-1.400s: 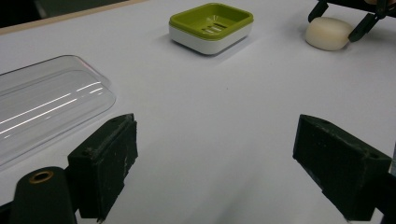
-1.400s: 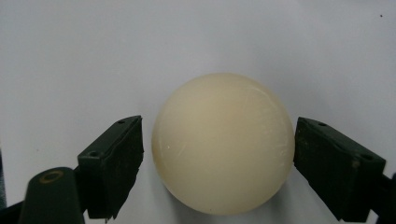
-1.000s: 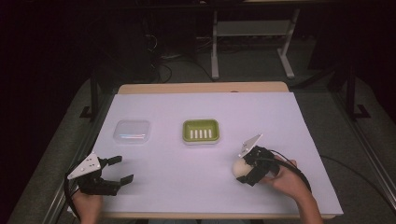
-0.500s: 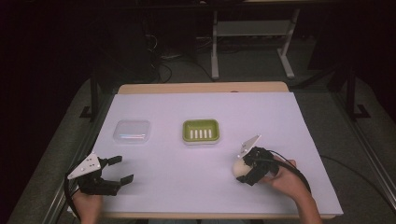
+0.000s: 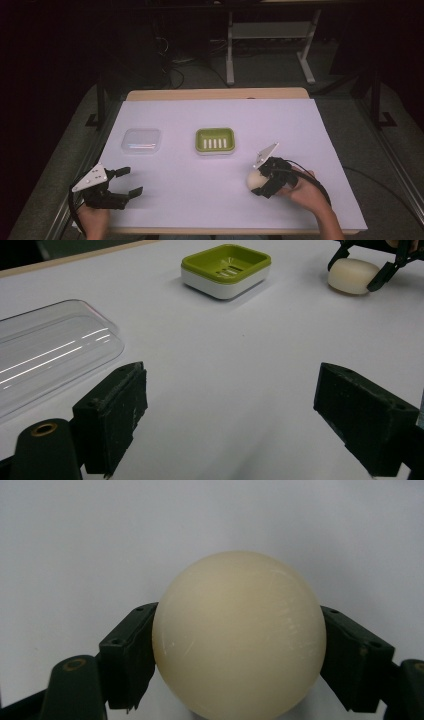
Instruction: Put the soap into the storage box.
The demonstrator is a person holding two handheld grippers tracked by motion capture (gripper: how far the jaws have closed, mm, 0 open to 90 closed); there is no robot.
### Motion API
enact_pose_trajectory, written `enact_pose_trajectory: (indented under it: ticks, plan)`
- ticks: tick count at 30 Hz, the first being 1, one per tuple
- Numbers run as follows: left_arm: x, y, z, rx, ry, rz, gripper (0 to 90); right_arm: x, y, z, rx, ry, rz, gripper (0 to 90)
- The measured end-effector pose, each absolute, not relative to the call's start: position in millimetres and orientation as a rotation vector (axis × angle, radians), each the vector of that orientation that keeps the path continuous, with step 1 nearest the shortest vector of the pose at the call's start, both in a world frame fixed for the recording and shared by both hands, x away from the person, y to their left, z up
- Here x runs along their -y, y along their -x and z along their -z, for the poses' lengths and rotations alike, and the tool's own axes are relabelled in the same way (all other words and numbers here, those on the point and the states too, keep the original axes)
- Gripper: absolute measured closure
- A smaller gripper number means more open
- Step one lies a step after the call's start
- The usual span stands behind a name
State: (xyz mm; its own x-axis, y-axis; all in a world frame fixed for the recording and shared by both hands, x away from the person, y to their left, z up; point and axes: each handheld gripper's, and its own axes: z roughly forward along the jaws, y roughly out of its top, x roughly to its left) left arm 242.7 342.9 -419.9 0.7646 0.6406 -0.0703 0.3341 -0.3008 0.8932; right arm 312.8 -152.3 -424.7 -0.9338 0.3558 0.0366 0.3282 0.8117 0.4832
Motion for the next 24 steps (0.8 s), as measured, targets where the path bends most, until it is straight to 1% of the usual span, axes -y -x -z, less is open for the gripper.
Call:
enact_pose_trajectory:
  ticks: [24]
  plan:
    - [-344.4,-242.2,418.8,-0.747,-1.909,-0.366,13.2,122.0,-336.7,399.2,-2.983,-0.467,-0.792,22.5]
